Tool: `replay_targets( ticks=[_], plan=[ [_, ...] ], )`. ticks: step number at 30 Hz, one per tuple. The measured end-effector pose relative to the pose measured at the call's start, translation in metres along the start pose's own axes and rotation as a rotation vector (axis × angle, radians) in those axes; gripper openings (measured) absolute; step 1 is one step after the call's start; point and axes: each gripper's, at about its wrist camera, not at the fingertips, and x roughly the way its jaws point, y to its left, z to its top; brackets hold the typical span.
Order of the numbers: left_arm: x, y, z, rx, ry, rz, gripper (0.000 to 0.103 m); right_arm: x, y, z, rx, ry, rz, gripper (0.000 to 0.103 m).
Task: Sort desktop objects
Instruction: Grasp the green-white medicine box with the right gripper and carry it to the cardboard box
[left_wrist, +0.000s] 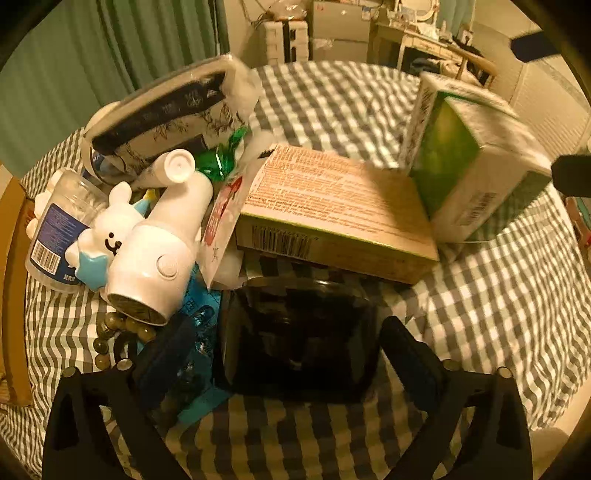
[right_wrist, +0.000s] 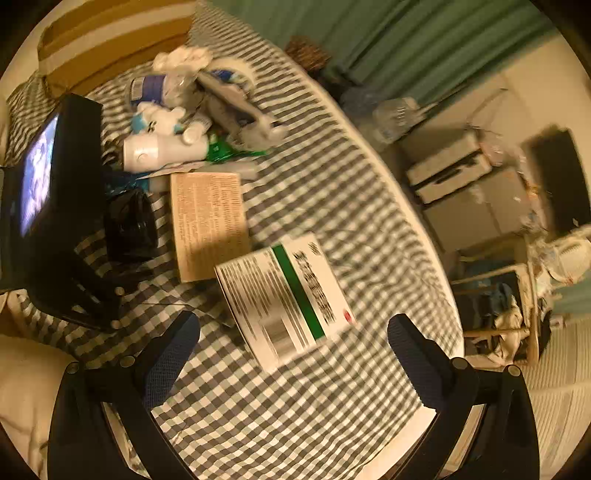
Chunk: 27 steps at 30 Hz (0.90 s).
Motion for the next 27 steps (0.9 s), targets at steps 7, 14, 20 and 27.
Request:
replay_targets(
  ticks=[7,14,20,27],
  plan=[
    [-0.015,0.009,-0.011,0.024,-0.019,-0.062,0.078,0.062,0.002,0.029,-0.013,0.133,0.025,0.102],
    [-0.050,0.042,-0.034,-0.020,-0.035,-0.111,0.077,0.088,0.016,0.003,0.080,0.207,-0.004,0.097],
    [-0.087,0.085,-0.054,-0.091,-0.054,-0.117,0.077,0.064,0.027,-0.021,0.252,0.230,0.008,0.084],
    [-0.145,0.108,-0.062,-0.086,-0.072,-0.049,0.077,-0.010,0.028,-0.028,0.450,0.210,-0.130,0.084]
  ],
)
